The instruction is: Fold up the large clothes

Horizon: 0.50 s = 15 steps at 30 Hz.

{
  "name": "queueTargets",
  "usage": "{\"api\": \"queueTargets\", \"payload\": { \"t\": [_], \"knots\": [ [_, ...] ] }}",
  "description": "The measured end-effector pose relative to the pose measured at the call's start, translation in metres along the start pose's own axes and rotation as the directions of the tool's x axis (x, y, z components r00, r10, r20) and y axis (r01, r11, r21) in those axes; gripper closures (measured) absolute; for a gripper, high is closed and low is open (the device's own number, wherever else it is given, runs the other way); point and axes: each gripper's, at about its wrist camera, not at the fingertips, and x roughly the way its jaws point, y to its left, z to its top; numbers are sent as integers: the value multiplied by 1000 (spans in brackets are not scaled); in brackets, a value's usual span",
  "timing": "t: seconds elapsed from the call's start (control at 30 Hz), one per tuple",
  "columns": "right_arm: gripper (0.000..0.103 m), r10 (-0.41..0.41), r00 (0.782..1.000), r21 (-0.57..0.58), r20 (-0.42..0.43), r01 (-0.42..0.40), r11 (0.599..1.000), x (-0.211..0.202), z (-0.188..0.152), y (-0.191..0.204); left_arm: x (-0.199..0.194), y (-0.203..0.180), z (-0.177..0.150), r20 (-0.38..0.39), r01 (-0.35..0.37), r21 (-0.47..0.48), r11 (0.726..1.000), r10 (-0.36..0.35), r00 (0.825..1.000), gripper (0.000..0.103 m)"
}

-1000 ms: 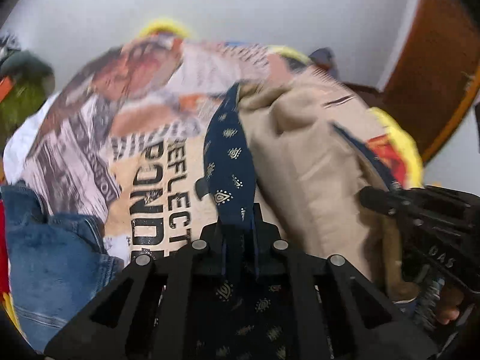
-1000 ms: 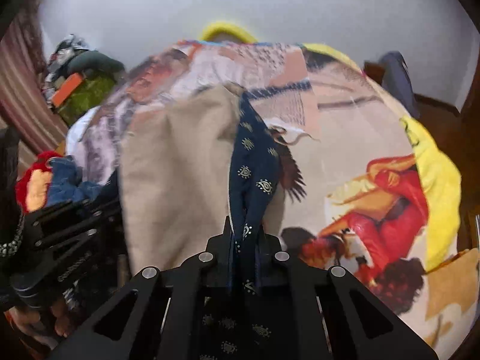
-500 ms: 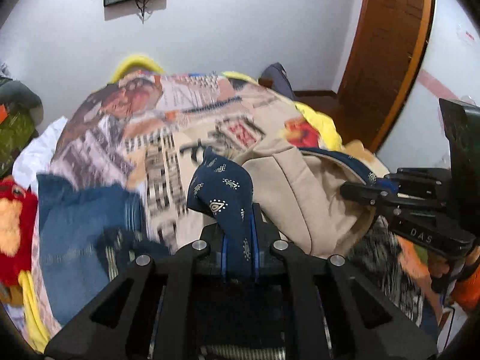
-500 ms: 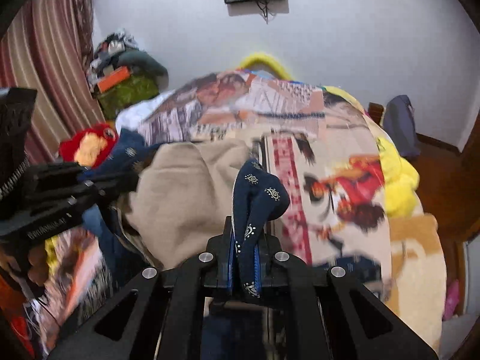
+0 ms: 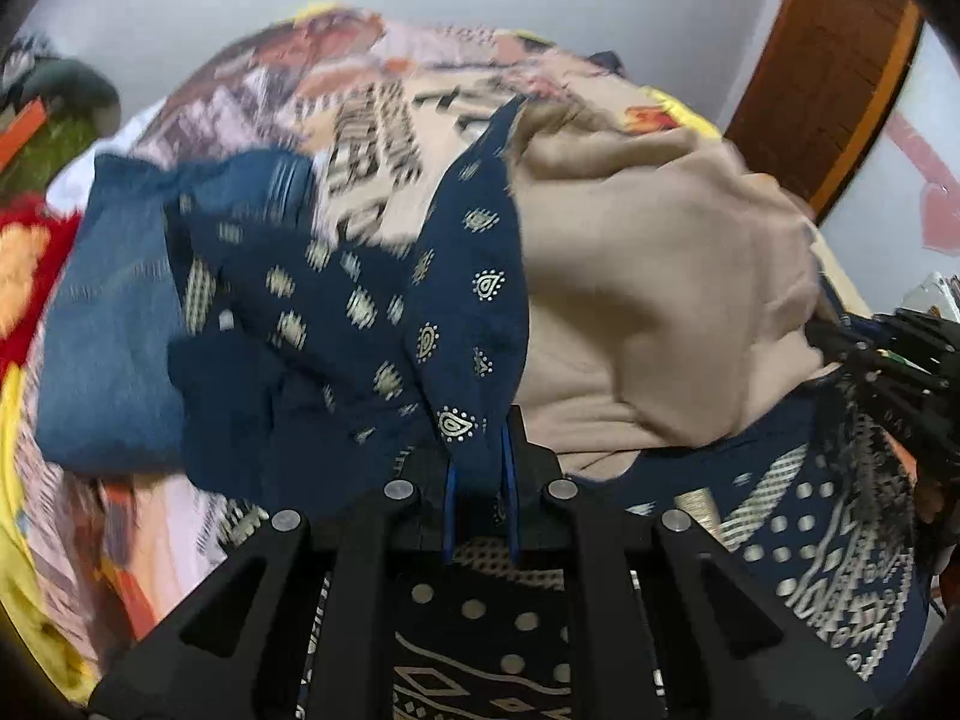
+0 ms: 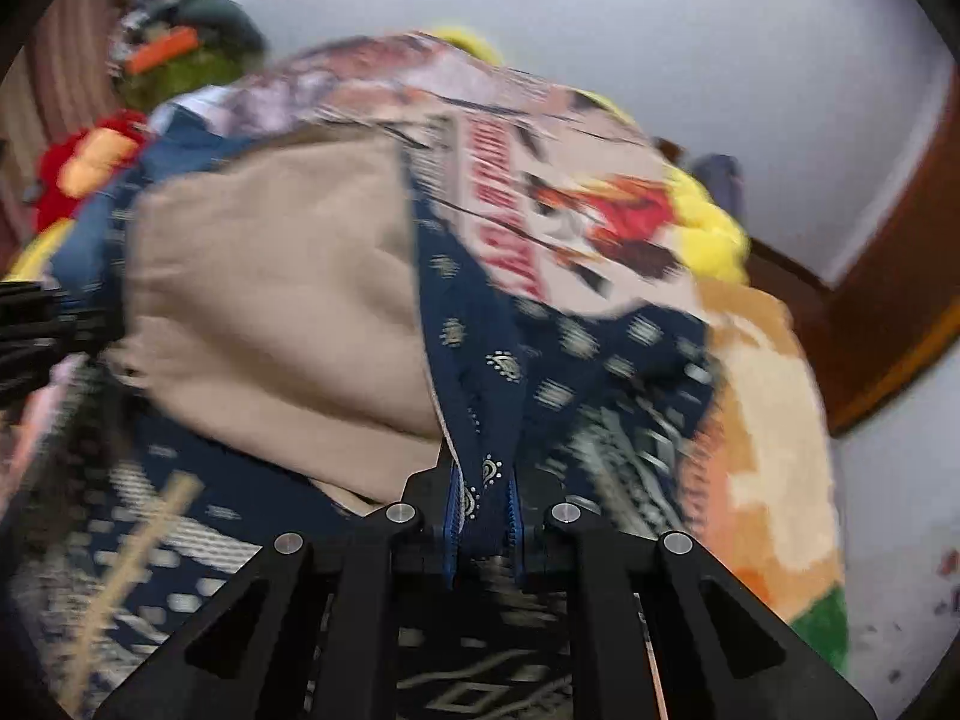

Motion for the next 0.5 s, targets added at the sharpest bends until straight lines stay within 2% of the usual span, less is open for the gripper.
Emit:
{"api": "queueTargets", "payload": {
  "t": [0.03, 0.1, 0.13, 0.17, 0.2, 0.23, 0.3, 0.4, 0.43, 0.5],
  "knots": [
    [93, 1, 1000, 8, -7, -1, 1000, 3, -3, -4, 4, 3, -3, -4, 9, -15, 1000, -9, 1000, 90],
    [83, 12, 1000, 24, -12, -12, 1000, 7, -10, -11, 8, 5, -7, 2, 5, -18, 1000, -5, 1000, 89],
    [52, -18, 1000, 27, -5, 18, 999, 6, -11, -12, 9, 4, -8, 6, -3, -16, 1000, 3, 1000, 88],
    [11, -106, 994, 28, 9, 105, 994, 4, -12, -16, 10, 4, -8, 7, -5, -17, 1000, 5, 1000, 88],
    [0, -193, 981, 33, 28, 192, 981, 3, -14, -20, 11, 4, -8, 6, -5, -19, 1000, 5, 1000, 88],
    [0, -196, 980, 41, 45, 194, 980, 1, -16, -26, 11, 4, -9, 7, -9, -17, 1000, 9, 1000, 87],
    [0, -102, 995, 60, 14, 101, 993, 2, -17, -35, 9, 3, -9, 9, -8, -7, 1000, 8, 1000, 86],
    [0, -37, 999, 63, 29, 35, 997, -8, -15, -42, -2, 0, -7, 10, -10, 29, 1000, 9, 1000, 82],
    [0, -16, 999, 60, 40, 13, 998, -13, -14, -43, -7, -1, -6, 10, -14, 40, 999, 13, 1000, 76],
    [0, 32, 997, 54, 72, -36, 998, -27, -10, -45, -17, -2, 0, 19, -25, 51, 998, 24, 1000, 57]
  ]
}}
